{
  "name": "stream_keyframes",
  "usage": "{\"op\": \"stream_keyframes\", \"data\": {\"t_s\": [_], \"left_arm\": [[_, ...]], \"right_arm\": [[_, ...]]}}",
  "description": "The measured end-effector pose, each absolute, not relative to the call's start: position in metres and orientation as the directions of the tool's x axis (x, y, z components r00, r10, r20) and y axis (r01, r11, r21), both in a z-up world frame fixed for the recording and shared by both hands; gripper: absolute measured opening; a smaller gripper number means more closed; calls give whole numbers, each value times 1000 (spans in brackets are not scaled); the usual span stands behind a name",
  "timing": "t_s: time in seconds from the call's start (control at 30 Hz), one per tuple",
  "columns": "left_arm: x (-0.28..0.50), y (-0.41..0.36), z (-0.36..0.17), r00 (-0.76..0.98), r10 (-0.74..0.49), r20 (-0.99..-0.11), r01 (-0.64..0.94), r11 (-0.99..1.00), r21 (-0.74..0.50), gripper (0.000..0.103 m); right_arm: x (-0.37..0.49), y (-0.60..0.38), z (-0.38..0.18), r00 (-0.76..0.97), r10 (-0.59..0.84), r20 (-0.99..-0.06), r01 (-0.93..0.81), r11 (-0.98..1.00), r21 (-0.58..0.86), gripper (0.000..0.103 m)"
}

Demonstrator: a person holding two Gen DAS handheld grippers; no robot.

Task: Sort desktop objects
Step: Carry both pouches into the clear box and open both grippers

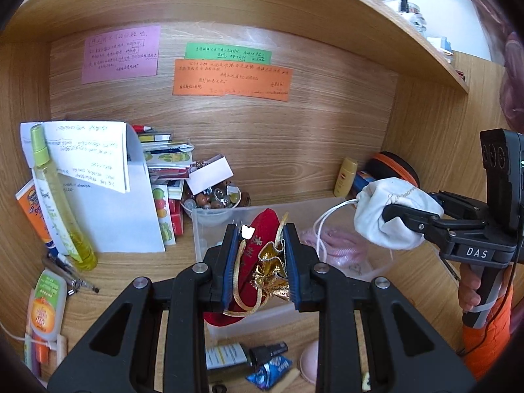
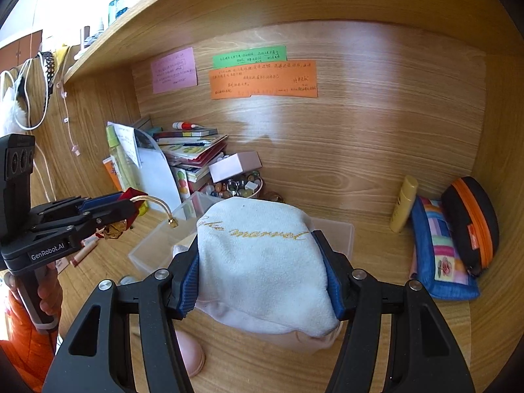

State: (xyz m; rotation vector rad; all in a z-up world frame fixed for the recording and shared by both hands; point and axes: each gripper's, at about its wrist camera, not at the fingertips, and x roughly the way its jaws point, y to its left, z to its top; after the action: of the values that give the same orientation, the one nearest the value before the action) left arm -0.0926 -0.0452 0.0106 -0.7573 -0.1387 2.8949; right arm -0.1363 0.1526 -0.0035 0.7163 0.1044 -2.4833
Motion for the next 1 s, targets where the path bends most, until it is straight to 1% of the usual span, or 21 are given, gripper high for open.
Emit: {"op": "stream_keyframes", "data": {"t_s": [0.23, 0.33, 0.47, 0.7, 1.0], "left_arm": [[-120, -44, 9, -855, 169, -491, -118, -984, -134, 27], [-131, -44, 4, -848, 165, -503, -110, -984, -137, 27], [-146, -45, -9, -830, 162, -534, -98, -985, -145, 27], [-159, -49, -30, -807, 116, -579, -58, -991, -118, 27], [-164, -46, -44, -792, 71, -606, -32, -997, -74, 27]], "right_arm": [[-161, 146, -9, -703, -485, -521, 515, -852, 98, 57], [-171, 141, -18, -686, -488, -540, 515, -850, 114, 57], [-181, 131, -35, -668, -468, -578, 510, -854, 101, 57], [-187, 115, -56, -644, -437, -628, 518, -853, 64, 57], [-189, 108, -65, -645, -417, -640, 510, -859, 44, 58]]}}
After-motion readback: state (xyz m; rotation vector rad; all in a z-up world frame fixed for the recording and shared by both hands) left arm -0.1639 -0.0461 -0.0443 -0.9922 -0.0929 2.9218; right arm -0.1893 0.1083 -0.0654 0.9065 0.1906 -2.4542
